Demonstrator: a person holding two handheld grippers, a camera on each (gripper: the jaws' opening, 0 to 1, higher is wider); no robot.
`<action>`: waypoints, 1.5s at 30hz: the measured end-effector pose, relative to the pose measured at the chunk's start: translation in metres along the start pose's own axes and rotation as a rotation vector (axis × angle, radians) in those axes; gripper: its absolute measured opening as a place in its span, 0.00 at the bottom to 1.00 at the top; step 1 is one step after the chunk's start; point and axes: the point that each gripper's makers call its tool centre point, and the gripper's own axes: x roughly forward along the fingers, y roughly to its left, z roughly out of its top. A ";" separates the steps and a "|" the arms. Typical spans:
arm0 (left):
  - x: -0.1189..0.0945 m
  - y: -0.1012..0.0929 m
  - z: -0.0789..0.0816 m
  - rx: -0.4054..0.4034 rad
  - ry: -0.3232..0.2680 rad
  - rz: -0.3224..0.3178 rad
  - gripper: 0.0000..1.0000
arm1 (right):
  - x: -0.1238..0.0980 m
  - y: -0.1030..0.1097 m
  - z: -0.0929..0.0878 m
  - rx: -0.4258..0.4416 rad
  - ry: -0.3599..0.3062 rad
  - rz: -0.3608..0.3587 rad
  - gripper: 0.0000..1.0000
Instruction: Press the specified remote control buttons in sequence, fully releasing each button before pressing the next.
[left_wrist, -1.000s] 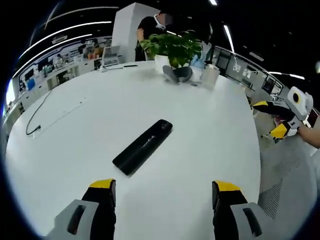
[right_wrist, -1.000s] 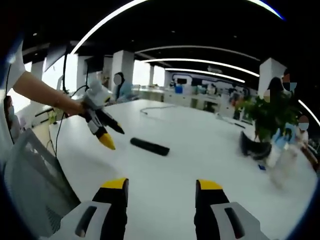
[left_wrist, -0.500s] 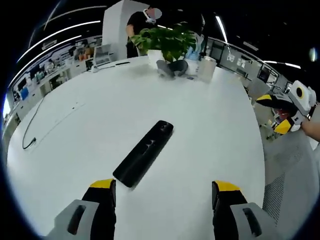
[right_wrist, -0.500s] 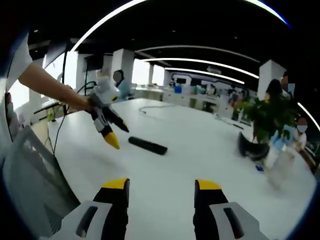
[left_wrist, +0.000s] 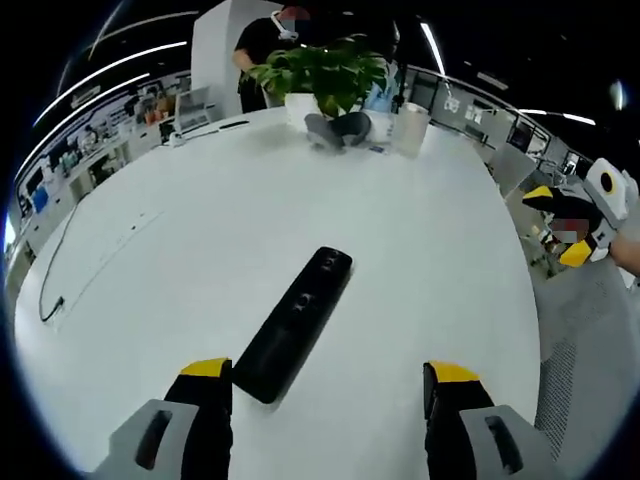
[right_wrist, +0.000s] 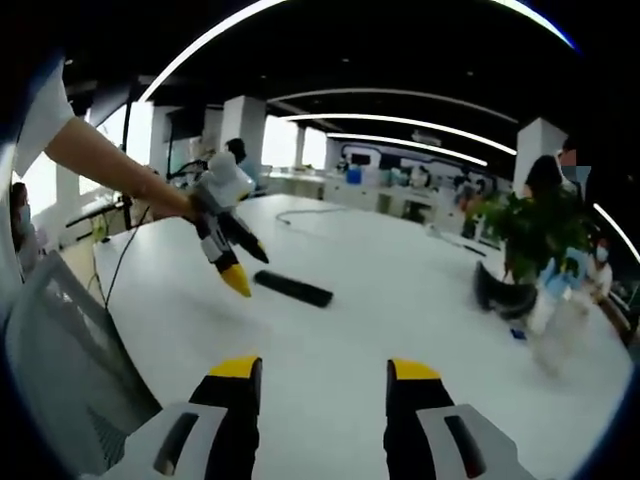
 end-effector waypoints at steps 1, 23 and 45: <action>0.000 0.001 0.001 0.007 0.003 0.001 0.81 | 0.000 0.000 0.000 -0.001 0.001 0.001 0.47; 0.021 -0.001 0.005 0.091 0.135 -0.088 0.72 | 0.001 0.005 0.003 0.031 -0.018 0.036 0.41; 0.041 0.014 0.004 0.334 0.323 -0.105 0.47 | 0.002 0.005 -0.005 0.068 0.024 0.040 0.27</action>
